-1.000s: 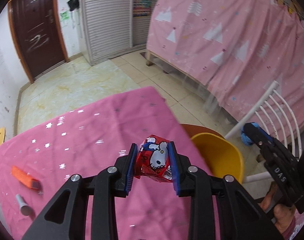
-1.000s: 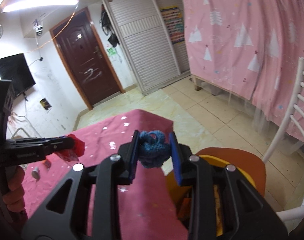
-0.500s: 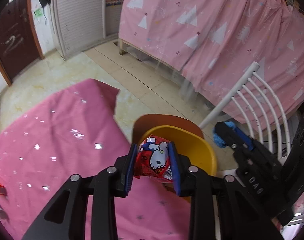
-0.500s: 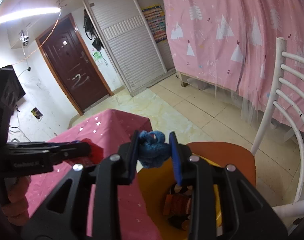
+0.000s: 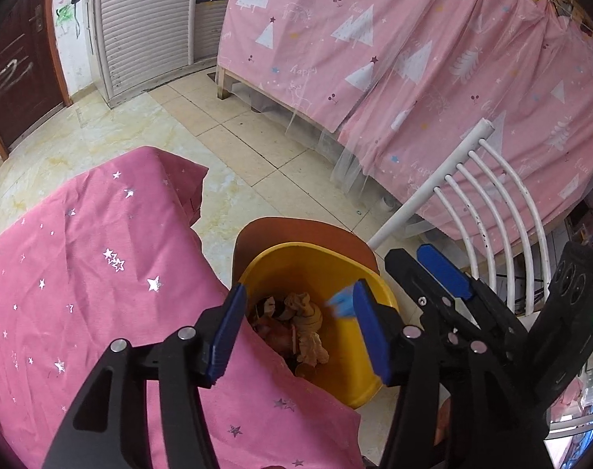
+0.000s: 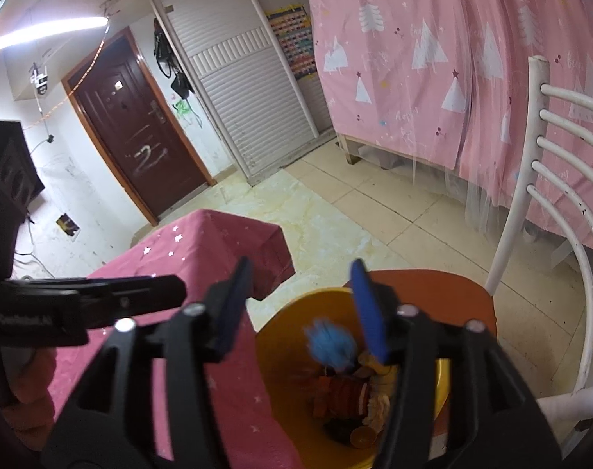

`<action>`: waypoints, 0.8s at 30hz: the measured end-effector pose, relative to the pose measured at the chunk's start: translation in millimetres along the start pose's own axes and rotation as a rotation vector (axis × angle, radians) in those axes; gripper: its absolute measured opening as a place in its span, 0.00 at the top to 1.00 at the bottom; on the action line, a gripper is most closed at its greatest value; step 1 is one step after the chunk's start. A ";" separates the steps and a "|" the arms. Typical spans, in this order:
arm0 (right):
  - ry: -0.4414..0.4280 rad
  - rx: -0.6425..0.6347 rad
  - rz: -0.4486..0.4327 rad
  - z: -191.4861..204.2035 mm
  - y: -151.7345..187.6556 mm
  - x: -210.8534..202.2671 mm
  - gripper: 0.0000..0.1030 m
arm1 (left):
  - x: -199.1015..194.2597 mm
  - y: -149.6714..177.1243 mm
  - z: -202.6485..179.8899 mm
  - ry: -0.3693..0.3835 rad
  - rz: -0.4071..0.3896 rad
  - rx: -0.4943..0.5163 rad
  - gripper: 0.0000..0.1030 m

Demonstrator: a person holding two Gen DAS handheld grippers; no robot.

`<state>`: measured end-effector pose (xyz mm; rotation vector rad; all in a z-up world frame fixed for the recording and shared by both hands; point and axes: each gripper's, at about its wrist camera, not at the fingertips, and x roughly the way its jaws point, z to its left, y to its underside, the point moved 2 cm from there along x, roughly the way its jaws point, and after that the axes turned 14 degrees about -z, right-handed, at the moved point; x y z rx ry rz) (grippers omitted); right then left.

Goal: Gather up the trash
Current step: 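Move both open tools back over the orange box and white bottle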

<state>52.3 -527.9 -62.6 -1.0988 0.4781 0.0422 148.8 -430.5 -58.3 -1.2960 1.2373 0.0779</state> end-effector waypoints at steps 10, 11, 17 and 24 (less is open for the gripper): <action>-0.015 -0.015 0.011 20.1 1.0 4.1 0.40 | -26.3 -2.6 26.3 -0.030 -0.045 -0.033 0.51; -0.021 -0.022 0.011 24.8 0.6 4.4 0.40 | -30.4 -2.9 29.3 -0.032 -0.052 -0.036 0.51; -0.065 -0.067 0.011 59.8 -2.6 5.3 0.40 | -67.0 -4.0 58.8 -0.083 -0.117 -0.057 0.51; -0.150 -0.133 0.028 115.9 2.3 14.1 0.31 | -111.3 2.4 108.6 -0.195 -0.176 -0.089 0.49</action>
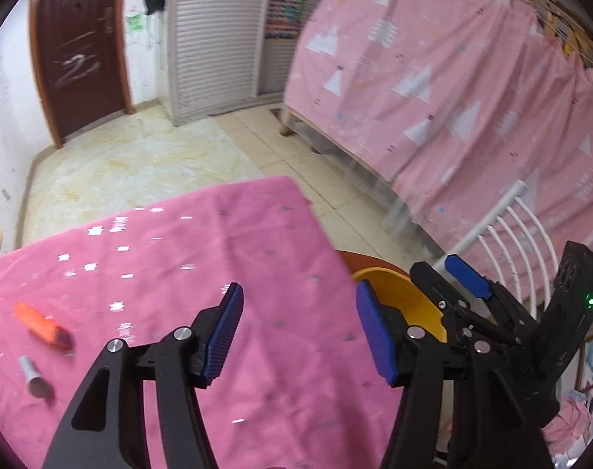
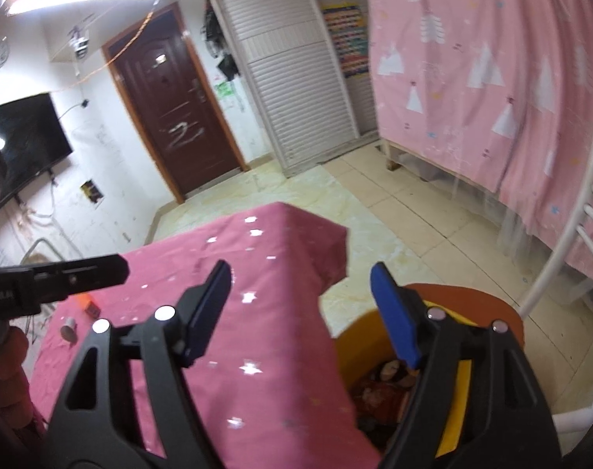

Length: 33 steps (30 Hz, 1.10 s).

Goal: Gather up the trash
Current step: 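Move both open tools back over the orange box and white bottle, then grasp the white bottle with the left tool while the right tool grasps the orange box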

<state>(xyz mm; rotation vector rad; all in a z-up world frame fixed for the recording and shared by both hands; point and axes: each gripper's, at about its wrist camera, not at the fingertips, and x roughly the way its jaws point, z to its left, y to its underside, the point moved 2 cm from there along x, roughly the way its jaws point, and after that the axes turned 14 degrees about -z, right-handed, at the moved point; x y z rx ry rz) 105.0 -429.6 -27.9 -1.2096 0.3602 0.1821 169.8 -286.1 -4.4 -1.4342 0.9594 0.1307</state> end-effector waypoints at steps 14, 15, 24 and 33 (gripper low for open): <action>-0.166 -0.126 0.078 116.3 13.8 39.3 0.31 | -49.4 6.3 109.9 -0.189 -0.060 -0.058 0.48; -0.172 -0.133 0.083 121.2 14.8 41.0 0.31 | -52.8 7.5 119.4 -0.206 -0.063 -0.064 0.48; -0.254 -0.208 0.148 181.8 31.4 64.7 0.31 | -71.2 26.0 210.3 -0.366 -0.040 -0.149 0.47; -0.345 -0.234 0.227 226.0 51.7 82.9 0.31 | -72.4 54.9 262.9 -0.435 0.029 -0.183 0.47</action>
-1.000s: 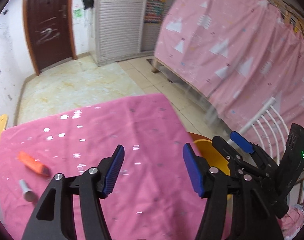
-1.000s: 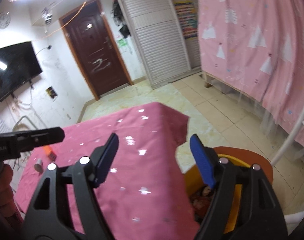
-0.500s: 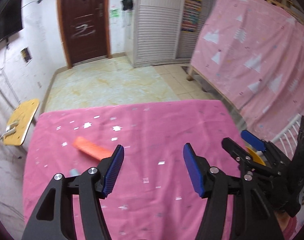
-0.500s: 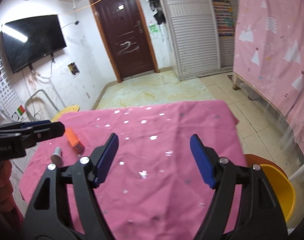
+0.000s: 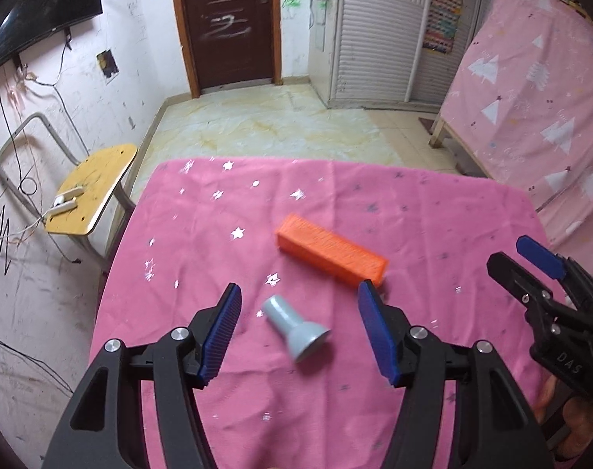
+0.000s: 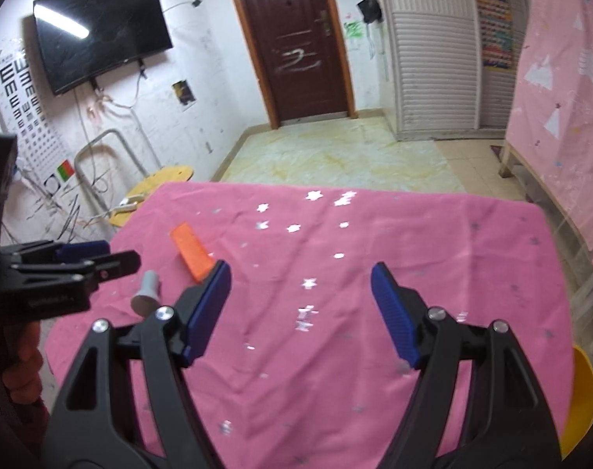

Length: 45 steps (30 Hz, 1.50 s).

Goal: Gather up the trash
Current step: 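Grasp the white bottle with the left tool while the right tool grasps the orange box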

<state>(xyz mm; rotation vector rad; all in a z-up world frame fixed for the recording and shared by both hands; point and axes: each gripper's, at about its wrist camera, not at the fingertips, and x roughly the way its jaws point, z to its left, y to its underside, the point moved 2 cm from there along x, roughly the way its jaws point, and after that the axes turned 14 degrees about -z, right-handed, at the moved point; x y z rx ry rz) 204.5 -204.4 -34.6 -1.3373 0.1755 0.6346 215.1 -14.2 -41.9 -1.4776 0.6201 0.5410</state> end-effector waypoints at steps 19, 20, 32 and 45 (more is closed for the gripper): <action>-0.053 -0.053 0.091 35.4 8.7 50.3 0.24 | 36.7 33.9 0.1 0.067 0.101 0.019 0.67; -0.058 -0.060 0.095 38.5 9.2 52.8 0.24 | 37.4 34.6 0.1 0.070 0.099 0.020 0.67; -0.114 -0.135 0.141 72.4 10.3 81.8 0.24 | 24.0 30.7 34.2 0.051 0.038 -0.027 0.77; -0.121 -0.228 0.202 95.6 14.5 110.3 0.54 | 18.6 27.6 66.7 0.038 0.016 -0.090 0.77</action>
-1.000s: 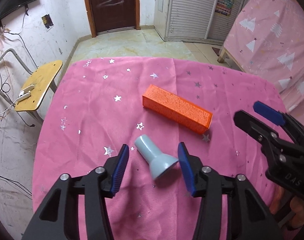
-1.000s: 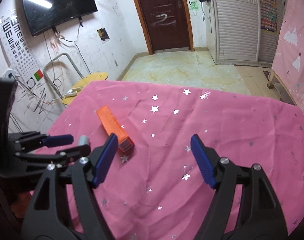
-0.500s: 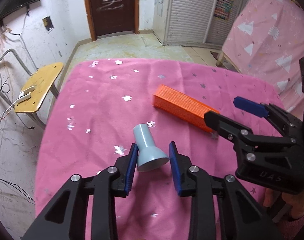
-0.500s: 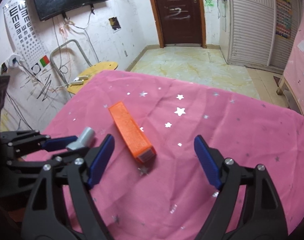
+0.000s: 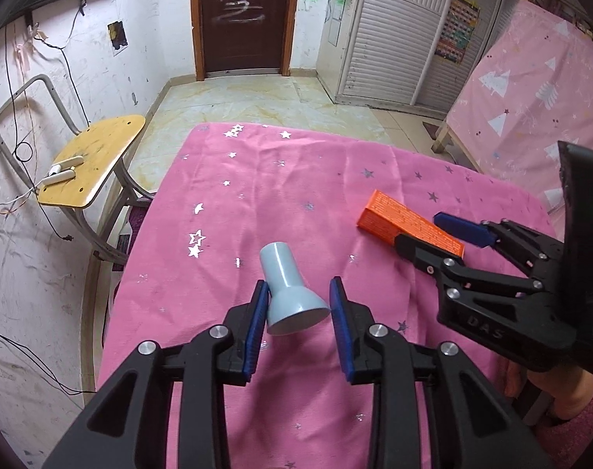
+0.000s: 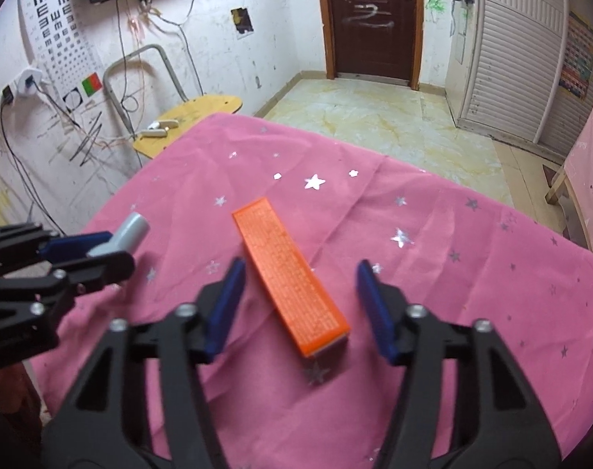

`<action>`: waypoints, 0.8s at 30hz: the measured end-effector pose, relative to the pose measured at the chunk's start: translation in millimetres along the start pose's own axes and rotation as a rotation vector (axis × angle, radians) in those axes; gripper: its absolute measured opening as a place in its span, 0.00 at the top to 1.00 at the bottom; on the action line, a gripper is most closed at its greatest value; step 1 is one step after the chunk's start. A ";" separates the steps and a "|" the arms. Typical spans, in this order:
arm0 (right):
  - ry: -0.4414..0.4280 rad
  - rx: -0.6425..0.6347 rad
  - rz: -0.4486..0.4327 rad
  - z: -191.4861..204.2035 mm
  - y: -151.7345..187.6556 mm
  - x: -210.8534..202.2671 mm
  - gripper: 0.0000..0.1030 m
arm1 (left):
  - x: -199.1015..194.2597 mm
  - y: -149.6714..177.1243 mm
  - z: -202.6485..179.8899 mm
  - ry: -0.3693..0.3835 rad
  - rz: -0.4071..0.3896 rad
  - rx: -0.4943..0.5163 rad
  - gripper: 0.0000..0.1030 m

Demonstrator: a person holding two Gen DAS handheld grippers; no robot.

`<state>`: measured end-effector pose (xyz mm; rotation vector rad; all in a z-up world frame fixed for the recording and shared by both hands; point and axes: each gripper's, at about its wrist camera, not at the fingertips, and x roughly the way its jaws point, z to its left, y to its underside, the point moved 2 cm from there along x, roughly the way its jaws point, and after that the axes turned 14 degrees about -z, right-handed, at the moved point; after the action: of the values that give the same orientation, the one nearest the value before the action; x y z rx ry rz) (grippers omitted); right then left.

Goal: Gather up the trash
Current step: 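Grasp the white bottle with the left tool while the right tool grasps the orange box, then carry both items to the yellow bin and open both tools inside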

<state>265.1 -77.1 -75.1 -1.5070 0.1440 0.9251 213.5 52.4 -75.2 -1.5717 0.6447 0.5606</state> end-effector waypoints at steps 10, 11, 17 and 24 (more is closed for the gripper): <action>0.017 -0.014 -0.039 1.7 -0.4 -15.1 0.79 | -2.3 0.1 -1.1 0.006 0.002 -0.002 0.77; 0.020 -0.005 -0.058 -0.3 -2.2 -22.8 0.79 | -3.8 -1.1 -2.1 0.008 -0.002 0.000 0.77; 0.059 0.054 -0.159 -24.7 -5.5 -79.1 0.79 | -24.1 -10.6 -32.6 0.038 -0.047 0.042 0.77; 0.144 0.140 -0.245 -70.0 10.2 -142.1 0.79 | -43.7 -15.3 -87.1 0.094 -0.077 0.101 0.77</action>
<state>196.1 -201.6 -4.8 -1.4237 0.1222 0.5989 191.0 -29.9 -25.7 -1.5277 0.6705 0.3927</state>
